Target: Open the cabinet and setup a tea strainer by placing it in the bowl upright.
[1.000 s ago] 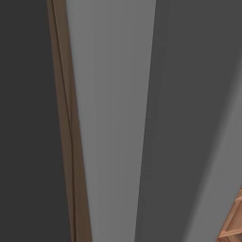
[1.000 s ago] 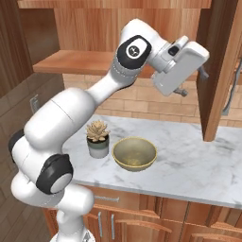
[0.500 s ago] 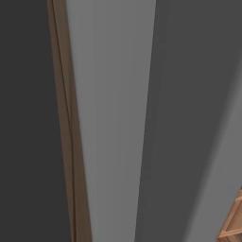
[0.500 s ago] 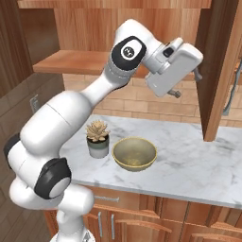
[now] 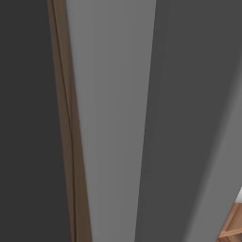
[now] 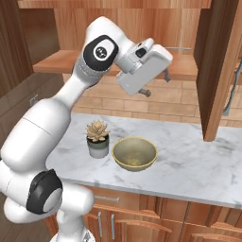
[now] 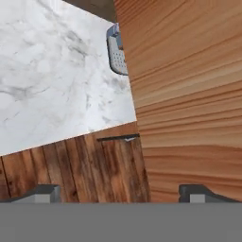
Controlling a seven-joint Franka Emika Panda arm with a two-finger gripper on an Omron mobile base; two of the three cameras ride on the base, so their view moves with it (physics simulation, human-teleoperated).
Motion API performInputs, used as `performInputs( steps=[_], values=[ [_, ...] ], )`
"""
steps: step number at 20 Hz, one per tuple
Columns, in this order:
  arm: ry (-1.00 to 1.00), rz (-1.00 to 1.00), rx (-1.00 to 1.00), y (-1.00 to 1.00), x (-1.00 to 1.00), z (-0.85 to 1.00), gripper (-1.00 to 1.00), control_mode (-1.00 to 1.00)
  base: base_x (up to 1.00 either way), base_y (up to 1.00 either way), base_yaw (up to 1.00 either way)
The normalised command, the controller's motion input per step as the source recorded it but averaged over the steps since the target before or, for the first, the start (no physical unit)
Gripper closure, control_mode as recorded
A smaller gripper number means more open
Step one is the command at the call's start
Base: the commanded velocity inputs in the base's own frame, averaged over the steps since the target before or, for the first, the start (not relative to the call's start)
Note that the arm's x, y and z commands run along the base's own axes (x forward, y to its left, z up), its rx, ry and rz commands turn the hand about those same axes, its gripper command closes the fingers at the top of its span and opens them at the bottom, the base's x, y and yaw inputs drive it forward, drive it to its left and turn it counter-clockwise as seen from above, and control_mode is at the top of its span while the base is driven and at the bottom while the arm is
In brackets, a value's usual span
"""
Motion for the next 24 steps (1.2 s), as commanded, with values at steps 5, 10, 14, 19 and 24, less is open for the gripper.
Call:
performInputs(
  steps=[5,10,14,19,24],
  values=[
    [0.0,0.31,0.12,0.46,0.18,0.01,-1.0,-1.0,0.0,0.0,0.0],
    [0.0,0.44,0.07,0.48,0.28,0.06,-1.0,-1.0,0.0,0.0,0.0],
    [-0.01,0.4,0.0,0.49,0.2,0.0,-1.0,-1.0,0.0,0.0,0.0],
    [-0.09,0.3,0.0,0.42,0.21,0.2,-1.0,-1.0,0.0,0.0,0.0],
    [-0.12,0.32,-0.16,0.39,0.4,0.0,-1.0,-1.0,0.0,0.0,0.0]
  ],
)
